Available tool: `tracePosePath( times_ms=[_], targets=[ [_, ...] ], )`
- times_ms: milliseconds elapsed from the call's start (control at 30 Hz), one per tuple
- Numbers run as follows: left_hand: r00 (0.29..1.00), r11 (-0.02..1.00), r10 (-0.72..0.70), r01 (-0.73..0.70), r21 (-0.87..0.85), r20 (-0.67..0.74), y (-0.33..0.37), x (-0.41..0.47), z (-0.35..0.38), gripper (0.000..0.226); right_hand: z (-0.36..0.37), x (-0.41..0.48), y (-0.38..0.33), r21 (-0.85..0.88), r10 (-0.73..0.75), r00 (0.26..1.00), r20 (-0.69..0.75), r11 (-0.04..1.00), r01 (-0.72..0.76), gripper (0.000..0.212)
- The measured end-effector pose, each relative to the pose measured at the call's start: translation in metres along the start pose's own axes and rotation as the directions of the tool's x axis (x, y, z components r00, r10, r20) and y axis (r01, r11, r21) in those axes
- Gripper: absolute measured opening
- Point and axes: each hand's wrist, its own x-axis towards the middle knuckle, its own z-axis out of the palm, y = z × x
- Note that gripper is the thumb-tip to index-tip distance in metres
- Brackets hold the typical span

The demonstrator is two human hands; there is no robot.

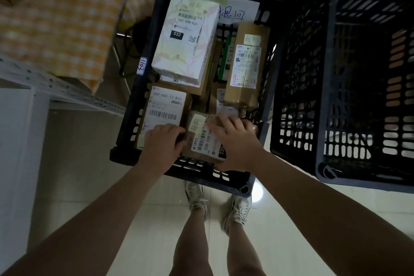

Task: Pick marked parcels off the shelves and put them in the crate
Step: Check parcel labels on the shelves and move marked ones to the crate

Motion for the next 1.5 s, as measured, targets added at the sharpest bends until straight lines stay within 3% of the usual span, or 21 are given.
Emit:
tracePosePath(
  times_ms=[167, 433, 667, 1033, 1233, 1367, 1500],
  targets=[
    [0.999, 0.994, -0.04, 0.04, 0.102, 0.003, -0.015, -0.002, 0.011, 0.037, 0.024, 0.016, -0.005, -0.075, 0.004, 0.997, 0.078, 0.997, 0.002, 0.109],
    [0.998, 1.0, -0.031, 0.03, 0.007, 0.053, -0.022, -0.006, 0.022, 0.036, 0.042, 0.035, -0.001, 0.044, 0.023, 0.975, 0.223, 0.998, -0.034, 0.098],
    [0.998, 0.999, -0.043, 0.044, -0.023, 0.049, -0.016, 0.003, 0.016, 0.035, 0.028, 0.034, 0.004, -0.086, -0.009, 0.968, 0.252, 0.996, 0.032, 0.078],
    [0.992, 0.984, -0.015, 0.037, 0.177, -0.124, 0.022, -0.034, -0.053, 0.035, -0.051, -0.015, -0.007, -0.084, 0.001, 0.998, 0.057, 0.996, 0.004, 0.058],
    [0.957, 0.933, 0.038, 0.068, 0.353, -0.287, 0.082, -0.108, -0.101, 0.03, -0.115, -0.087, -0.023, -0.109, -0.151, 0.982, -0.109, 0.984, 0.139, 0.052],
    [0.898, 0.913, 0.041, 0.145, 0.382, -0.439, 0.139, -0.166, -0.141, 0.028, -0.163, -0.15, -0.032, -0.163, -0.313, 0.909, -0.273, 0.947, 0.277, 0.052],
    [0.783, 0.889, 0.094, 0.212, 0.407, -0.615, 0.182, -0.235, -0.191, 0.023, -0.22, -0.203, -0.06, -0.218, -0.416, 0.787, -0.456, 0.909, 0.354, 0.046]
  ],
)
